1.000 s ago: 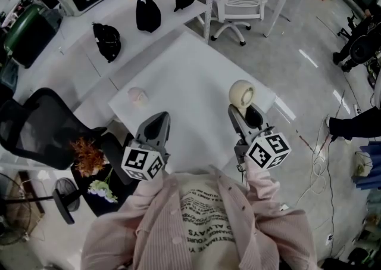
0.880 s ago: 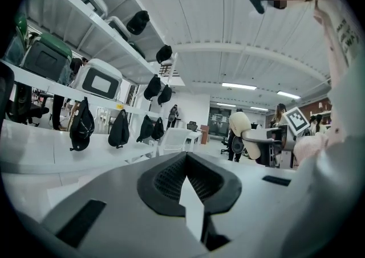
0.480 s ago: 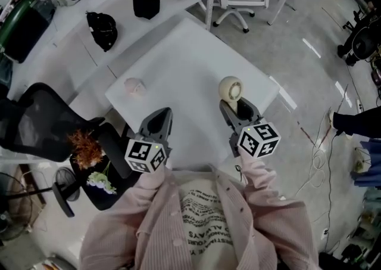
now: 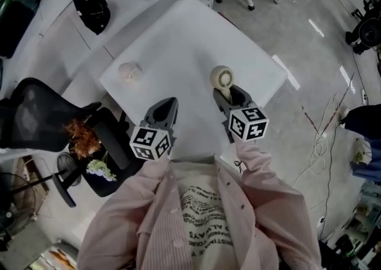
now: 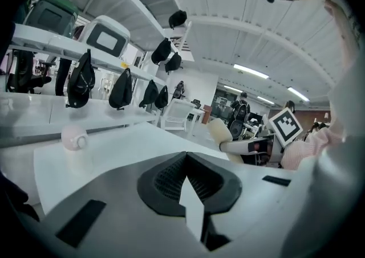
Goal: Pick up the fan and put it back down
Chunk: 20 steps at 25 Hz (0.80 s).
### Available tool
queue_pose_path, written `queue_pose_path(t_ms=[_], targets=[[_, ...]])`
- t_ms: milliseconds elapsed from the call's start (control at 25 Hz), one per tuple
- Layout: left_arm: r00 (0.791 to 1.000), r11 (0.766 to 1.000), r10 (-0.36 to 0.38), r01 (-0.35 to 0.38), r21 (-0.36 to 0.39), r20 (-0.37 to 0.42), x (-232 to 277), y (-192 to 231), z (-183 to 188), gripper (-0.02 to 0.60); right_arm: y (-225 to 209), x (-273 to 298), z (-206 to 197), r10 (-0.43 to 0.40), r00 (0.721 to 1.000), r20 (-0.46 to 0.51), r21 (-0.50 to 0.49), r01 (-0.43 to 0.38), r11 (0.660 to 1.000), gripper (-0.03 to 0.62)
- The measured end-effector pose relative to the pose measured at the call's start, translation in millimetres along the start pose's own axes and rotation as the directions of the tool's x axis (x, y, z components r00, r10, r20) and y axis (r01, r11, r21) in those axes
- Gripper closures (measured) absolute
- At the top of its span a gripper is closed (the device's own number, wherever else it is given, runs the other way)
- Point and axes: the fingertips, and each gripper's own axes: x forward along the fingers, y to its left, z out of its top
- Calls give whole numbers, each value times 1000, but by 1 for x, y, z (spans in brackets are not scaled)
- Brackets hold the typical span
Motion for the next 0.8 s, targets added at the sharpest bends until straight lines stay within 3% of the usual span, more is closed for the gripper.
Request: queue_pose_path(t_ms=[360,800], targets=[[993,998,3,-9,-55,-119,23,16,-49,580,-18,43,-66,-28,985,-172,-9,27,1000,410],[969,993,1,-31,-118,-249,23,22,-100,580,-35,59,-142,-80,922,-379,-50,65,997,410]])
